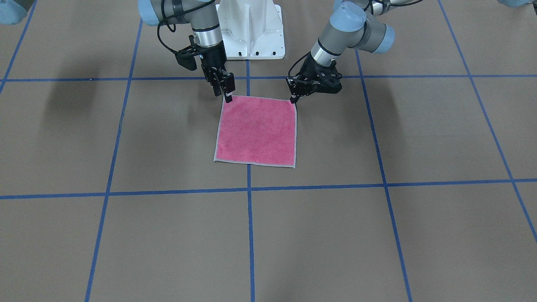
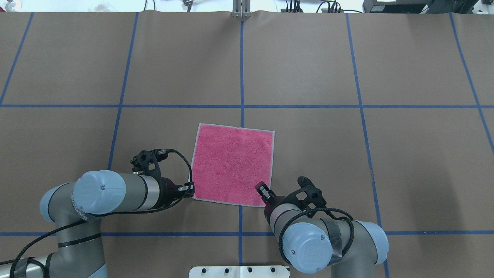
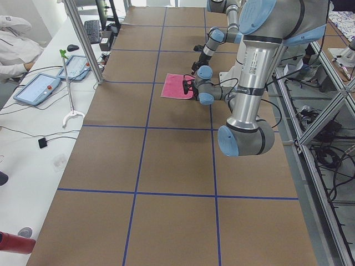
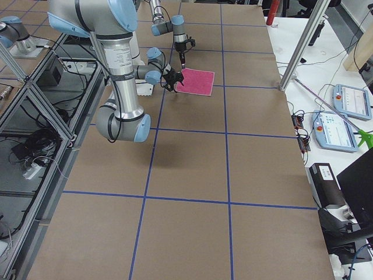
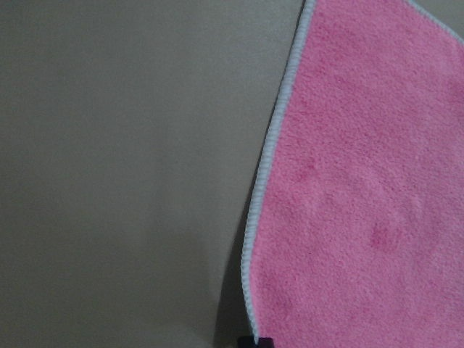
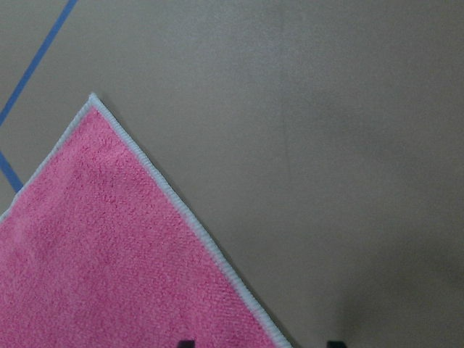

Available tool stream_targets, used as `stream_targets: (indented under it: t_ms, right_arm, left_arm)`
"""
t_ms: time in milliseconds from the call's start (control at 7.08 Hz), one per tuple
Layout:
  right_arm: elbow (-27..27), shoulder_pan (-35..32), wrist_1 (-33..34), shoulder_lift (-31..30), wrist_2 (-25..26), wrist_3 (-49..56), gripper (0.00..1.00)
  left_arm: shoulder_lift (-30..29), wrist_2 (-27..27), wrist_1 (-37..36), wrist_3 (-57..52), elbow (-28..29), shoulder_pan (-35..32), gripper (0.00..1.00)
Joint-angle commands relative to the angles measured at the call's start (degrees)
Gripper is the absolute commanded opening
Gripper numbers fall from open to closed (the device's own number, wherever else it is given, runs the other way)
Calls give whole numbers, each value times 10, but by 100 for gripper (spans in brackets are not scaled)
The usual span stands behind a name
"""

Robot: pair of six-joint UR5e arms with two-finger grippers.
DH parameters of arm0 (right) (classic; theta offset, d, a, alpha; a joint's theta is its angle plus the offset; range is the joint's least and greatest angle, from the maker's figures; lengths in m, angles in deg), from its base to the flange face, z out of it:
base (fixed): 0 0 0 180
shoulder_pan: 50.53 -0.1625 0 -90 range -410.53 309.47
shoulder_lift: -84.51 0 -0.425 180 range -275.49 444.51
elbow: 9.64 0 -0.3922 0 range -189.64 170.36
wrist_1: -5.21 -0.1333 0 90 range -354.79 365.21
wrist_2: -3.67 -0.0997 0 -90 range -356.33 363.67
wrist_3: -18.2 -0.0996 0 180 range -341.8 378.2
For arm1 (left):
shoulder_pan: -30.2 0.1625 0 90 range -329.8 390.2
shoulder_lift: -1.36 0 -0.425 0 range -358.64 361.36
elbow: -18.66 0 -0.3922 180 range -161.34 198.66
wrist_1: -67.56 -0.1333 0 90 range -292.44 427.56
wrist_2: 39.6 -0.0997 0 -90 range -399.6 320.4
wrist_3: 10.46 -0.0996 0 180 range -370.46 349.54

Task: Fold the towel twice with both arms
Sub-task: 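Lower the right gripper onto the towel's other near corner and grasp it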

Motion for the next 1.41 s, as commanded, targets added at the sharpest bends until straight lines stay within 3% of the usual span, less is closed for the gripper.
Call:
stream_targets:
  t_ms: [0, 283, 565, 989, 1271]
  right_arm:
    - [8, 5, 1, 3, 0, 0, 70]
    - [8, 5, 1, 6, 0, -1, 68]
    - [9, 7, 1, 12, 11, -15, 52]
    - [14, 10, 2, 11, 11, -11, 57]
    - [13, 10, 1, 11, 13, -11, 47]
  left_arm:
    - [0, 0, 0, 0, 0, 0, 0]
    - [0, 0, 0, 0, -1, 0, 0]
    - [-1, 0, 0, 0, -1, 0, 0]
    - [-1, 1, 0, -1, -1, 0, 0]
    - [-2, 1, 1, -1, -1, 0, 0]
